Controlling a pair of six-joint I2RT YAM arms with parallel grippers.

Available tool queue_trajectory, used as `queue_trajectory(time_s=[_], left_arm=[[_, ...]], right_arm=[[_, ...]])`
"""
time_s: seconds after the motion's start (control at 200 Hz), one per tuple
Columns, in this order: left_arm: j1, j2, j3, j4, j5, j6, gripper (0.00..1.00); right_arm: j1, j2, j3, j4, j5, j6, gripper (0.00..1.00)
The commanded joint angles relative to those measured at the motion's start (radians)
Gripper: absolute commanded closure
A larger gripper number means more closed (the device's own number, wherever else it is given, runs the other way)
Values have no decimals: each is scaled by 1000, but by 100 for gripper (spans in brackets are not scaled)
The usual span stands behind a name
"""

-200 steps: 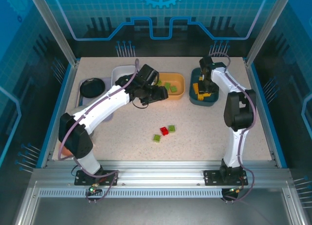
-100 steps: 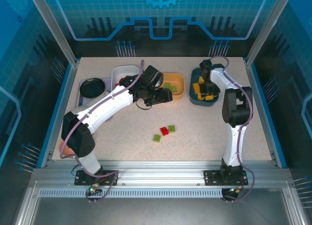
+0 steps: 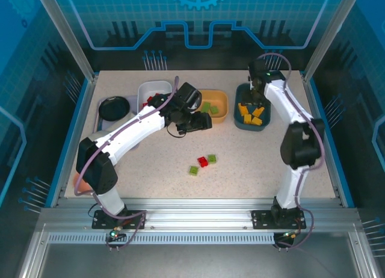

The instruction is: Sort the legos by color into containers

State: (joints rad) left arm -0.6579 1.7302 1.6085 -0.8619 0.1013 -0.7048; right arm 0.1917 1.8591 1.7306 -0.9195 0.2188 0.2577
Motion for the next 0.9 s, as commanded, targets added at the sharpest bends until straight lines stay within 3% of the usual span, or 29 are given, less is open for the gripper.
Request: queue_trajectory(time_s=[0.0,0.21,0.38,0.53,0.895], left_arm=[[-7,54,1,-87,63,-21,29],[-11,56,-65,-114,70,-25,31],[-31,51,-131,-123,81,-7,33],[-70,99,-140,-118,95,0,32],[-164,259,-76,-174,79,51,29]], right_arm=[[50,-223,-170,103,-140,35,32],[169,-554,-563,174,-264,107,32],[243,-727,-790,176,-328,185,31],[294,-802,-877,166,-311,220,31],[295,-889,-933,140,-270,257,30]])
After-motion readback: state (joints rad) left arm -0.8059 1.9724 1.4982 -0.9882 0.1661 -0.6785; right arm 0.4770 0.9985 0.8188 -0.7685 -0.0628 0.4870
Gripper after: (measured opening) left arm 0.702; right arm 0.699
